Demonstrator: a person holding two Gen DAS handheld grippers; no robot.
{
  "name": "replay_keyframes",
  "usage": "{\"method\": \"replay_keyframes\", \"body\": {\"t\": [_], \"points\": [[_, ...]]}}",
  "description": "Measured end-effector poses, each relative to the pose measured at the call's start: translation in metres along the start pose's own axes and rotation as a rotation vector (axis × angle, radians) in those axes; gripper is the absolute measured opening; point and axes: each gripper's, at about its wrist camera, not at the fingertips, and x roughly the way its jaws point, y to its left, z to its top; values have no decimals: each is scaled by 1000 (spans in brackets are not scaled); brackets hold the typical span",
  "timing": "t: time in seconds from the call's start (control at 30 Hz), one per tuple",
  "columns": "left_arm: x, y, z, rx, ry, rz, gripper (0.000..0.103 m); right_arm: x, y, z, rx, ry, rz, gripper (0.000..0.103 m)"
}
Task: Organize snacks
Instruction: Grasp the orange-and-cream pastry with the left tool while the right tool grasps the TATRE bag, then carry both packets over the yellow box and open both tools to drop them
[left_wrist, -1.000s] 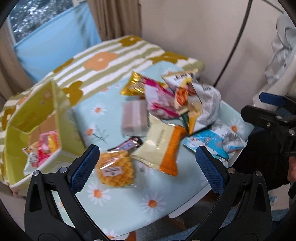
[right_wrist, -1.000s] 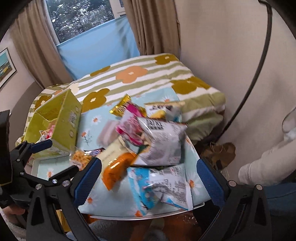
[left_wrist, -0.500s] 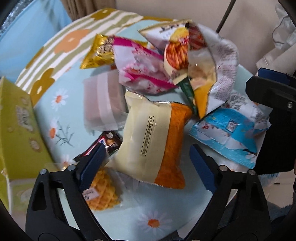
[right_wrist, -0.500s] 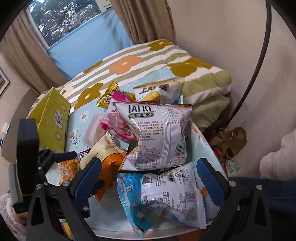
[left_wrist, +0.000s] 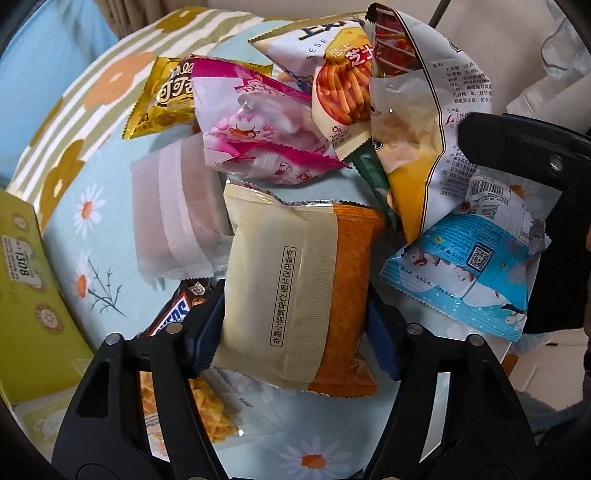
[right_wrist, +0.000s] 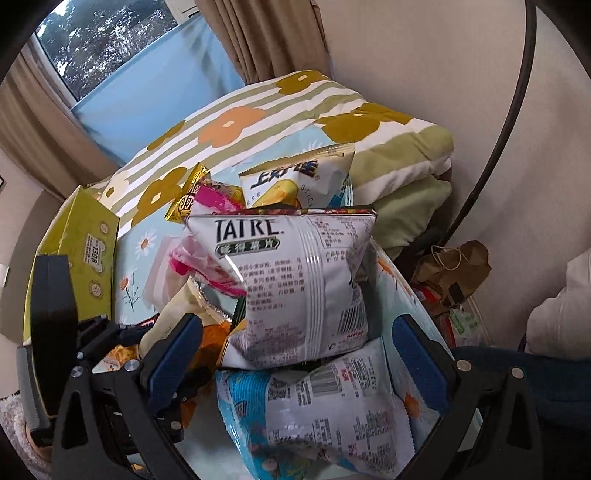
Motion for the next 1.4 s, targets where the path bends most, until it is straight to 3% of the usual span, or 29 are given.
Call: {"method": "replay_keyframes", "body": {"t": [0.33, 0.53, 0.67, 0.8, 1.07, 1.4], "points": [[-10, 1, 2, -17, -8, 2, 60, 6, 1, 9, -11, 2, 8, 99], [-11, 5, 1, -36, -10, 11, 60, 19, -4, 14, -15, 30, 17, 82], [-12, 2, -3, -46, -12, 18, 60, 26, -8, 15, -16, 49, 12, 66], [-18, 0, -8, -62, -23, 30, 60, 23, -10, 16, -14, 45, 15, 60], [-40, -2, -21, -104, -67, 67, 60, -1, -2, 16, -57, 0, 46, 58], [-111, -3, -38, -229, -224, 116, 60, -54, 29, 25, -177, -76, 111, 58]]}}
